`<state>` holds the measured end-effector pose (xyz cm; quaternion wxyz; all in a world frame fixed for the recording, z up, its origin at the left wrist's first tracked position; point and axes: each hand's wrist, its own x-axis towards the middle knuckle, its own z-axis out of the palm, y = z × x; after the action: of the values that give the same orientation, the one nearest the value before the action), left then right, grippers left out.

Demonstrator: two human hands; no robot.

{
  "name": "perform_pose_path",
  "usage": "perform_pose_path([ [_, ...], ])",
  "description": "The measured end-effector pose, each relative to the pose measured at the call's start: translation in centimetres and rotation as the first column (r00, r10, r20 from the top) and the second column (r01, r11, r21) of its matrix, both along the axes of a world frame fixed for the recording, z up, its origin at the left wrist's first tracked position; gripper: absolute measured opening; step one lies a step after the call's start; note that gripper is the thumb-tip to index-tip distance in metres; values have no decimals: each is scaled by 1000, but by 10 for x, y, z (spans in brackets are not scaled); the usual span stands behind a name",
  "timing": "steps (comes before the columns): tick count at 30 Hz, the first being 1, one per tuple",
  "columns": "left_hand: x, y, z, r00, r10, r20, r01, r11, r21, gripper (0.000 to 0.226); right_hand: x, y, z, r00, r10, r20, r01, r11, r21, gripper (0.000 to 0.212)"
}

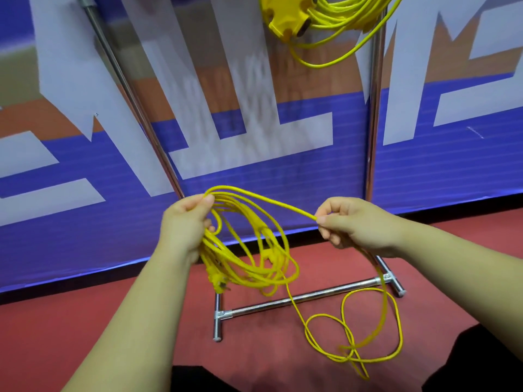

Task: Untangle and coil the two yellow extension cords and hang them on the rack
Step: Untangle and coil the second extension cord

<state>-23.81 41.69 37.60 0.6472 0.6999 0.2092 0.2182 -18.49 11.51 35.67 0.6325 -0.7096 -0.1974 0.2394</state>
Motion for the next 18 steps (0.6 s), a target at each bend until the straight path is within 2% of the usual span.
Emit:
perform_pose_path([
  [1, 0, 7, 0, 1000, 19, -8, -19, 999, 35, 24, 2, -3, -3, 999, -34, 1, 34, 999, -16, 8],
  [4, -3, 8, -6, 996, -38, -77, 58, 961, 271, 26, 7, -9, -4, 983, -169, 75, 176, 980, -91, 9],
  [7, -5, -6, -13, 985, -113, -132, 159, 887, 432, 35, 6, -9, 2, 973, -171, 155, 198, 964, -179, 10],
  [10, -9, -26, -13, 959, -237, -154, 282, 855, 436, 35, -1, 0, 11, 978, -60, 200, 107, 967, -232, 10],
  [15, -12, -55, -17, 897, -372, -238, 442, 754, 486, 36, -7, 18, 20, 974, 15, 225, 31, 979, -200, 10],
  [18, -11, -64, -24, 847, -474, -242, 530, 715, 456, 33, -9, 23, 19, 979, 50, 198, -14, 984, -179, 9],
])
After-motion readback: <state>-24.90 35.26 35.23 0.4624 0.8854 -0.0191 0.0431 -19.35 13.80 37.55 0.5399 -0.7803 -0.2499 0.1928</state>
